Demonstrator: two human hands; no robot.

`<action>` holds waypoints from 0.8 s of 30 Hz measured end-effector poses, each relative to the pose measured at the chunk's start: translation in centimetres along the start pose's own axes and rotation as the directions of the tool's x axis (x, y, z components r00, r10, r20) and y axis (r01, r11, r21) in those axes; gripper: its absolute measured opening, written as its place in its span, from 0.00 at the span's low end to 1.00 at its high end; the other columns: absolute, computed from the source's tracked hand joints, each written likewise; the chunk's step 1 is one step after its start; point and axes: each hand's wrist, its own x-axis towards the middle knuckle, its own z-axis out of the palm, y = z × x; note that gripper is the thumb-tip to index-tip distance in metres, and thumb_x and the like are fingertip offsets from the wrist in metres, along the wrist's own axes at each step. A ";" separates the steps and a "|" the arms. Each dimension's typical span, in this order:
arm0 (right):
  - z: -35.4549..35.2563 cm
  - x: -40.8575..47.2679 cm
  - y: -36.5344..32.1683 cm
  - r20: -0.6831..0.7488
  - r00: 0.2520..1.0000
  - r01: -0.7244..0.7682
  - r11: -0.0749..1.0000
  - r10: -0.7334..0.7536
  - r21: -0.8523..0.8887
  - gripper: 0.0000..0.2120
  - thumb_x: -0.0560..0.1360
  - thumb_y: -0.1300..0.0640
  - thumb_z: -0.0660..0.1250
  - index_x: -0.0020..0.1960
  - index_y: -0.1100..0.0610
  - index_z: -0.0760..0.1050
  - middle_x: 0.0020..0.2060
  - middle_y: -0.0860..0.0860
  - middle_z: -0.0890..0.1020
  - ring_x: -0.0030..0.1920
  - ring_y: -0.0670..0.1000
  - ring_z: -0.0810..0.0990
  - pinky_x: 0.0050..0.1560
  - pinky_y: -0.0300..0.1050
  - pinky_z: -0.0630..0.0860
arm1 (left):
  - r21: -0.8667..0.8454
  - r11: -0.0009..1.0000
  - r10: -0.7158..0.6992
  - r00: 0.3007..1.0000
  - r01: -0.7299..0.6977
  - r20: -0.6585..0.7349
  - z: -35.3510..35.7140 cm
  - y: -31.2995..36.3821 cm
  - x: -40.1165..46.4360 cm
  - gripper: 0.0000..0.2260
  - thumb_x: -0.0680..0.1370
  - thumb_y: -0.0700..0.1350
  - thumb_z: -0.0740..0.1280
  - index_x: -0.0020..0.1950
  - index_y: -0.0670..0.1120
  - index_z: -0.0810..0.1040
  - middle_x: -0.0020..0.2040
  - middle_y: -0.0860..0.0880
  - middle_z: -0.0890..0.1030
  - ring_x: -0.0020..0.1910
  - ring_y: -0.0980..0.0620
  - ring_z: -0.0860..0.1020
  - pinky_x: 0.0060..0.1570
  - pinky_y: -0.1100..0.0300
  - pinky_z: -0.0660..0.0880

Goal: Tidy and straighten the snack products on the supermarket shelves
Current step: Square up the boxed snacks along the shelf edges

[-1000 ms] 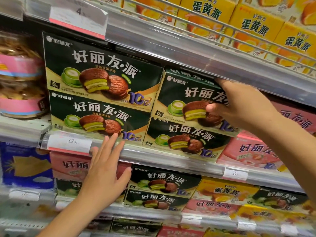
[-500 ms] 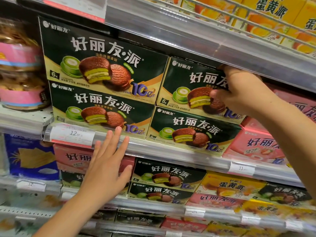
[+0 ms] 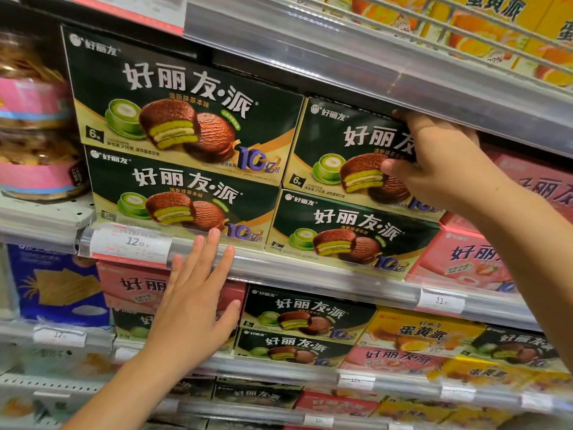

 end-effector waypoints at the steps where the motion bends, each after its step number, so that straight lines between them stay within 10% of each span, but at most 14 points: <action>1: 0.3 -0.4 0.0 -0.037 0.999 0.010 1.000 -0.010 0.021 0.34 0.76 0.47 0.68 0.76 0.54 0.57 0.66 0.63 0.72 0.68 0.65 0.67 0.71 0.61 0.57 | -0.007 1.000 0.005 1.000 -0.005 -0.001 0.0 -0.1 0.0 0.38 0.78 0.56 0.63 0.76 0.56 0.37 0.75 0.58 0.25 0.74 0.57 0.27 0.72 0.54 0.30; 6: 4.5 -6.3 -1.7 -0.370 0.884 0.337 0.938 -0.286 0.081 0.28 0.75 0.58 0.67 0.73 0.64 0.64 0.73 0.63 0.65 0.75 0.62 0.59 0.74 0.62 0.58 | -0.055 0.996 0.066 0.998 -0.067 -0.023 1.0 0.0 -1.8 0.31 0.78 0.54 0.59 0.79 0.52 0.50 0.81 0.51 0.38 0.79 0.51 0.38 0.77 0.48 0.41; 9: 9.5 -10.9 -4.3 -0.269 0.889 0.431 0.875 -0.370 0.222 0.26 0.74 0.60 0.67 0.70 0.64 0.69 0.73 0.60 0.66 0.76 0.59 0.59 0.73 0.61 0.60 | -0.095 0.978 0.191 0.980 -0.186 0.048 3.5 -0.6 -5.6 0.27 0.77 0.51 0.58 0.75 0.46 0.67 0.80 0.44 0.56 0.79 0.47 0.52 0.75 0.50 0.49; 19: 18.5 -14.6 -9.0 -0.083 0.975 0.216 0.960 -0.204 0.178 0.39 0.68 0.60 0.70 0.76 0.62 0.58 0.78 0.60 0.51 0.78 0.61 0.45 0.76 0.60 0.47 | 0.174 0.985 0.006 0.999 -0.013 0.036 3.9 -5.8 -5.8 0.29 0.77 0.49 0.63 0.75 0.38 0.63 0.75 0.37 0.63 0.74 0.37 0.63 0.74 0.44 0.52; 24: 19.7 -14.6 -9.7 -0.151 0.983 0.135 0.969 -0.105 0.205 0.40 0.66 0.60 0.71 0.75 0.60 0.59 0.78 0.56 0.50 0.78 0.59 0.45 0.77 0.57 0.44 | 0.426 0.905 -0.005 1.000 0.004 -0.001 1.9 -7.5 -1.8 0.29 0.64 0.45 0.80 0.60 0.34 0.77 0.46 0.34 0.78 0.44 0.36 0.76 0.48 0.39 0.73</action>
